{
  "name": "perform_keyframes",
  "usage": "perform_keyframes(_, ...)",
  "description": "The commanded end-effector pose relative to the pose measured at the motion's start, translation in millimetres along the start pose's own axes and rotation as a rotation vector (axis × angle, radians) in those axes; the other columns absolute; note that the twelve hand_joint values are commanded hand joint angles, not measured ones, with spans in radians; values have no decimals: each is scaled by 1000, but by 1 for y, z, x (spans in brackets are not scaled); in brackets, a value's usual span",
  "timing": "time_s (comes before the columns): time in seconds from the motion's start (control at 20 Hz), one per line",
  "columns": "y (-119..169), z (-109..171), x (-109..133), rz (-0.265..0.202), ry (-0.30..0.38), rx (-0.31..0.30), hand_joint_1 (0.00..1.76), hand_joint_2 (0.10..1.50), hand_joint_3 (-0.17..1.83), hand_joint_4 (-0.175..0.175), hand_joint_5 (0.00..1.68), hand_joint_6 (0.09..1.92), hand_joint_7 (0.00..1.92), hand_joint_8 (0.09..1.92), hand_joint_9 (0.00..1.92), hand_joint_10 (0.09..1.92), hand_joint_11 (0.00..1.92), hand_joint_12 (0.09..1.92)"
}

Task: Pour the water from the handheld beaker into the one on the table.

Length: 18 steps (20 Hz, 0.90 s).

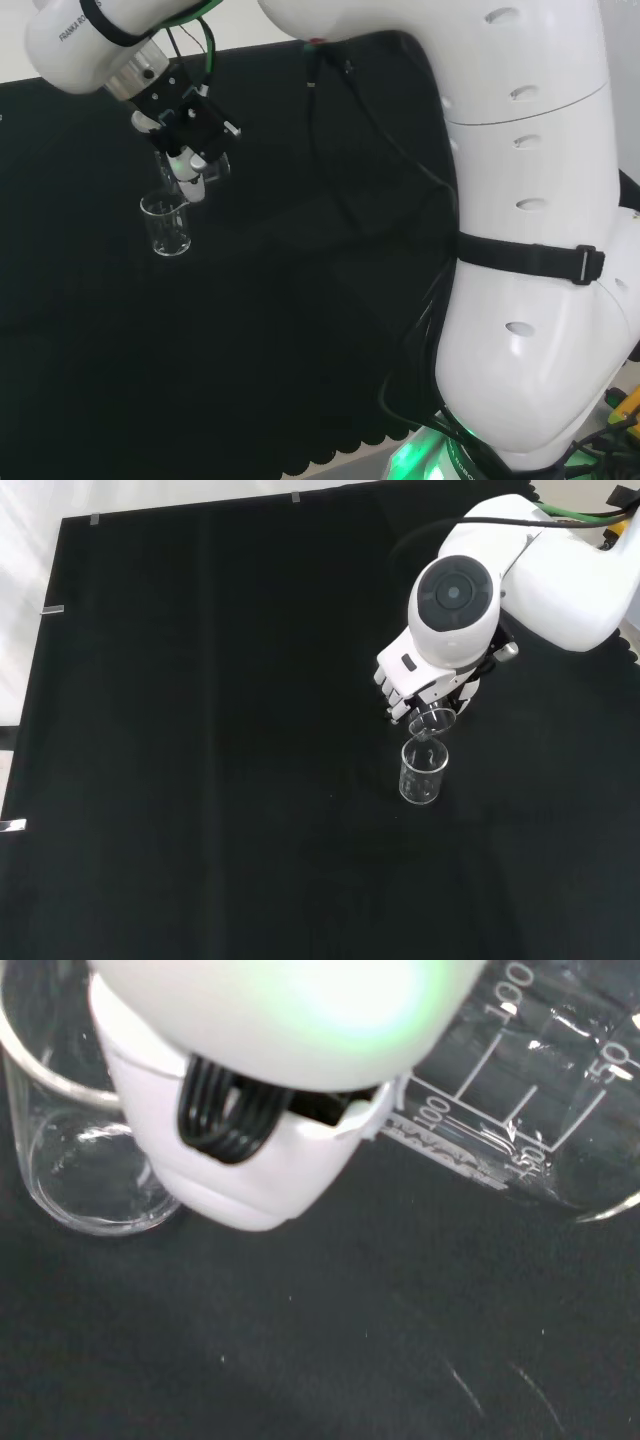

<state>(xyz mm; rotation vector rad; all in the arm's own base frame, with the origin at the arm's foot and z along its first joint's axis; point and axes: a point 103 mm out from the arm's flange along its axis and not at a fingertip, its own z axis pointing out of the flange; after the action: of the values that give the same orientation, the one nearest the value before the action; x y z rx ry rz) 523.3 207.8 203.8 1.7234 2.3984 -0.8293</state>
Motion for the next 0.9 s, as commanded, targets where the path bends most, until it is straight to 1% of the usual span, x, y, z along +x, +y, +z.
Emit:
perform_keyframes(0.05, -3, -1, -1, 8, 74, -26, 1429, 1017, -175, -175, 1276, 446, 1601, 87, 1355, 465, 1206, 721)
perform_keyframes(0.1, -4, 0, -3, 8, 48, -26, 1430, 1016, -175, -175, 1276, 446, 1601, 87, 1355, 465, 1206, 721)
perform_keyframes(0.15, -4, 0, -4, 7, 52, -30, 1430, 1016, -175, -175, 1276, 446, 1601, 87, 1355, 465, 1206, 721)
perform_keyframes(0.2, -6, 1, -7, 13, 60, -59, 1430, 1016, -175, -175, 1276, 447, 1601, 87, 1355, 465, 1207, 721)
perform_keyframes(0.25, -7, 2, -9, 14, 68, -63, 1430, 1016, -175, -175, 1276, 447, 1601, 87, 1355, 465, 1207, 721)
perform_keyframes(0.3, -9, -1, -8, 25, 41, -75, 1430, 1016, -175, -175, 1276, 447, 1601, 87, 1356, 465, 1207, 721)
perform_keyframes(0.35, -9, -4, -8, 10, 84, -102, 1429, 1016, -175, -175, 1276, 447, 1601, 87, 1356, 465, 1208, 721)
perform_keyframes(0.4, -10, -6, -9, 16, 102, -99, 1429, 1016, -175, -175, 1275, 447, 1601, 87, 1356, 465, 1208, 721)
perform_keyframes(0.45, -12, -9, -14, 22, 139, -92, 1429, 1016, -175, -175, 1275, 447, 1601, 87, 1356, 465, 1209, 721)
perform_keyframes(0.55, -14, -9, -19, 26, 148, -103, 1429, 1017, -175, -175, 1275, 447, 1601, 87, 1356, 466, 1209, 721)
perform_keyframes(0.65, -15, -12, -21, 28, 145, -97, 1429, 1017, -175, -175, 1274, 447, 1601, 87, 1355, 467, 1209, 720)
perform_keyframes(0.85, -17, -8, -30, 36, 198, -102, 1429, 1017, -175, -175, 1274, 448, 1600, 87, 1355, 469, 1209, 720)
perform_keyframes(0.9, -17, -8, -28, 41, 211, -102, 1429, 1017, -175, -175, 1274, 447, 1600, 87, 1355, 470, 1209, 720)
